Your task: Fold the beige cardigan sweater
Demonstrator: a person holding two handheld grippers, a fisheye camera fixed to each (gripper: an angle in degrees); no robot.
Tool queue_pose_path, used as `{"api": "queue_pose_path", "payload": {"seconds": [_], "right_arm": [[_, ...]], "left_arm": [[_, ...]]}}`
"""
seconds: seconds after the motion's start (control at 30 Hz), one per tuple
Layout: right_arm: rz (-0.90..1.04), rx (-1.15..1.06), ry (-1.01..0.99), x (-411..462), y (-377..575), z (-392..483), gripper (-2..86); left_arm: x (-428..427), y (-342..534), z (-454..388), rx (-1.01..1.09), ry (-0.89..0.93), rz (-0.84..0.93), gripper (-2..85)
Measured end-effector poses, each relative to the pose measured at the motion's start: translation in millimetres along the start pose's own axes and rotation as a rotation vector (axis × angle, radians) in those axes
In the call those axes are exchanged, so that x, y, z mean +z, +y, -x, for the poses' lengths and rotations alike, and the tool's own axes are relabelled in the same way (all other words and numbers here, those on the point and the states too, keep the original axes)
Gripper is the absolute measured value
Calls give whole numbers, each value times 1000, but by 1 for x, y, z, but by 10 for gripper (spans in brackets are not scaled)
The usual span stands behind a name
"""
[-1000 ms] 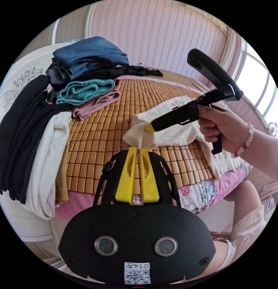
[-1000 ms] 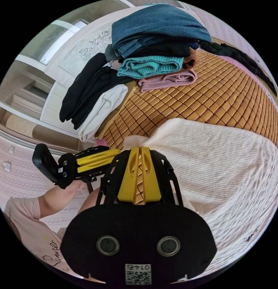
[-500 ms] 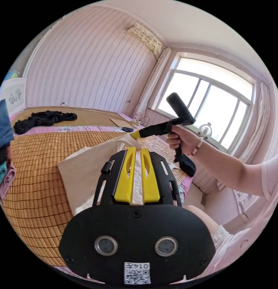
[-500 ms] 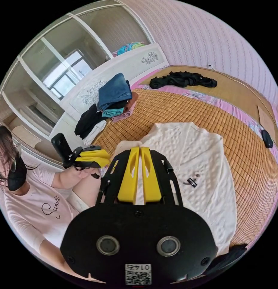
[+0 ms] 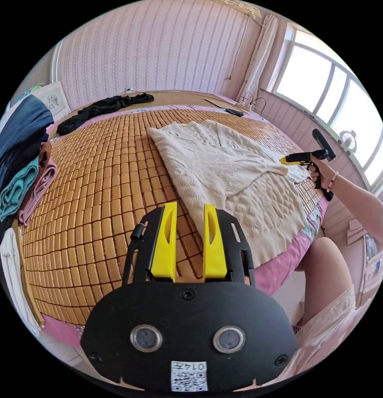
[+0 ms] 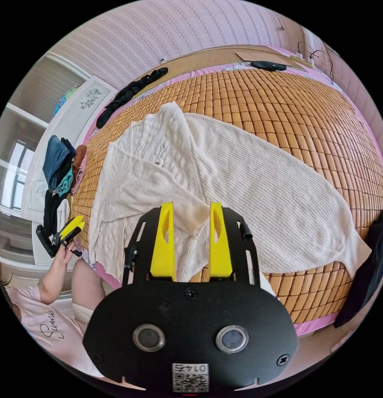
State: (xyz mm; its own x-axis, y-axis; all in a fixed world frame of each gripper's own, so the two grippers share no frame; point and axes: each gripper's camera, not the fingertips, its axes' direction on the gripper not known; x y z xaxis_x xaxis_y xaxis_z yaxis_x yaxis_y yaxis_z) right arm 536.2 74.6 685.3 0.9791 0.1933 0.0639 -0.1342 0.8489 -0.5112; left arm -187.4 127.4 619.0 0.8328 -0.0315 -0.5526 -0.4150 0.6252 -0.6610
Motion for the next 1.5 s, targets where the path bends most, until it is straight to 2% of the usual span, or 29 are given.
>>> {"api": "queue_pose_path", "payload": {"seconds": [0.07, 0.17, 0.23, 0.27, 0.37, 0.43, 0.53, 0.63, 0.7, 0.8, 0.87, 0.97, 1.1, 1.23, 1.27, 1.5], "right_arm": [[25, -23, 11, -5, -4, 5, 101], [47, -56, 128, -2, -1, 14, 64], [-4, -97, 188, -10, 8, 23, 59], [-32, -122, 239, -15, 14, 30, 58], [-119, -179, 368, -26, 32, 46, 58], [-141, -205, 384, -35, 38, 47, 60], [-171, -116, 294, -68, 42, 26, 75], [-370, -25, 117, -123, 76, -4, 131], [-454, 27, 75, -154, 102, -25, 172], [-633, 143, 105, -203, 153, -70, 178], [-796, 343, 143, -234, 195, -117, 185], [-922, 579, 271, -252, 224, -166, 219], [-800, 609, 274, -271, 208, -208, 209], [-615, 573, 419, -284, 174, -229, 183], [-532, 586, 436, -280, 167, -237, 170], [-485, 605, 521, -292, 159, -241, 131]], "left_arm": [[12, -16, -17, 29, 42, -12, 100], [39, -27, -47, 109, -14, -11, 104], [69, -30, -59, 116, 25, 116, 120], [73, -29, -69, 146, -8, 75, 126], [84, -33, -90, 205, -96, 92, 126], [89, -35, -97, 214, -99, 90, 127], [94, -39, -101, 191, -63, 82, 134], [96, -42, -113, 213, -36, 72, 164], [94, -46, -125, 257, -50, 62, 170], [81, -61, -145, 311, -41, 0, 168], [73, -81, -165, 352, -26, -47, 160], [77, -111, -203, 400, -11, -91, 150], [104, -144, -269, 515, 100, -124, 139], [153, -174, -365, 767, 247, -59, 132], [165, -180, -390, 819, 260, -53, 133], [241, -200, -487, 930, 235, 98, 125]]}}
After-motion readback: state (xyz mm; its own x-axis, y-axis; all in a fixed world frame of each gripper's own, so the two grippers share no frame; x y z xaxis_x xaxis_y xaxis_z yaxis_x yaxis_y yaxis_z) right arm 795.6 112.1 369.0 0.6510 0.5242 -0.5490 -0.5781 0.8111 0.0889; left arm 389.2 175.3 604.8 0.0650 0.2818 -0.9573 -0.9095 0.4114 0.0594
